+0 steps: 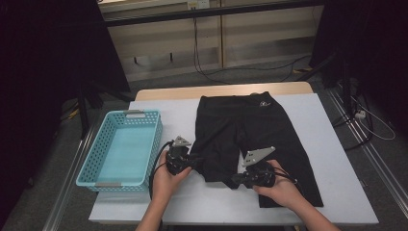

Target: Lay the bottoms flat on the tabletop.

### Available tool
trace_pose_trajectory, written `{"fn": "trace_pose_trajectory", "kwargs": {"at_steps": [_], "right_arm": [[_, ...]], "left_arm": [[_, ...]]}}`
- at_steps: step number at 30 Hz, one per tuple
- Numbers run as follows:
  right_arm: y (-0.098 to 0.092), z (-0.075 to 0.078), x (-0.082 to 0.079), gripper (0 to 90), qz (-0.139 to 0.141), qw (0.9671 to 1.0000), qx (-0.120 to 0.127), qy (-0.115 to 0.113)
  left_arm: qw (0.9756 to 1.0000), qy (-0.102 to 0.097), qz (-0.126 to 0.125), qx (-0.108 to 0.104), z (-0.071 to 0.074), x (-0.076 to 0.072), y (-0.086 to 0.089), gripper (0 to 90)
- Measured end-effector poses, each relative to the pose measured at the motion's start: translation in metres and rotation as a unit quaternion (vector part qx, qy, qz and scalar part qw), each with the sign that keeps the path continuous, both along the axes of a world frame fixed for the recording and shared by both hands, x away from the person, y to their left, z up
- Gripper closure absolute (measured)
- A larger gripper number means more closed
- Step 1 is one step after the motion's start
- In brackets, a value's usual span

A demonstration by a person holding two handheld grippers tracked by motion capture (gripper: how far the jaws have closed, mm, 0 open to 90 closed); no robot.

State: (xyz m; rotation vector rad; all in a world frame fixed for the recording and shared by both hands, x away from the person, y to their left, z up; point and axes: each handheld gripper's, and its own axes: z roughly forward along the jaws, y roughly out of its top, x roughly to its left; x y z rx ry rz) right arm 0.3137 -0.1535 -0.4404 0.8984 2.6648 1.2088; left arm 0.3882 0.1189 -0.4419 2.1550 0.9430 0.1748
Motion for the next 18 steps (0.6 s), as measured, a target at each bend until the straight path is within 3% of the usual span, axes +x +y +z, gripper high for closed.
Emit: {"fn": "trace_pose_trajectory", "kwargs": {"at_steps": [4,7,12,18], "right_arm": [[-0.001,0.0,0.0,85.9,-0.008,0.9999,-0.009,-0.003],[-0.004,0.0,0.002,85.7,-0.021,0.9989,-0.036,-0.021],[-0.006,0.003,0.003,71.1,-0.028,0.9987,-0.024,-0.035],[0.013,0.009,0.002,54.5,-0.017,0.9978,-0.004,-0.065]], "left_arm": [[1.0,-0.007,0.003,0.006,-0.003,0.001,-0.002,73.5],[1.0,0.002,0.002,0.006,-0.006,0.002,-0.004,75.0],[1.0,0.005,-0.002,0.006,-0.007,0.003,-0.006,77.8],[1.0,0.008,-0.001,0.002,-0.008,0.002,-0.007,79.2]]}}
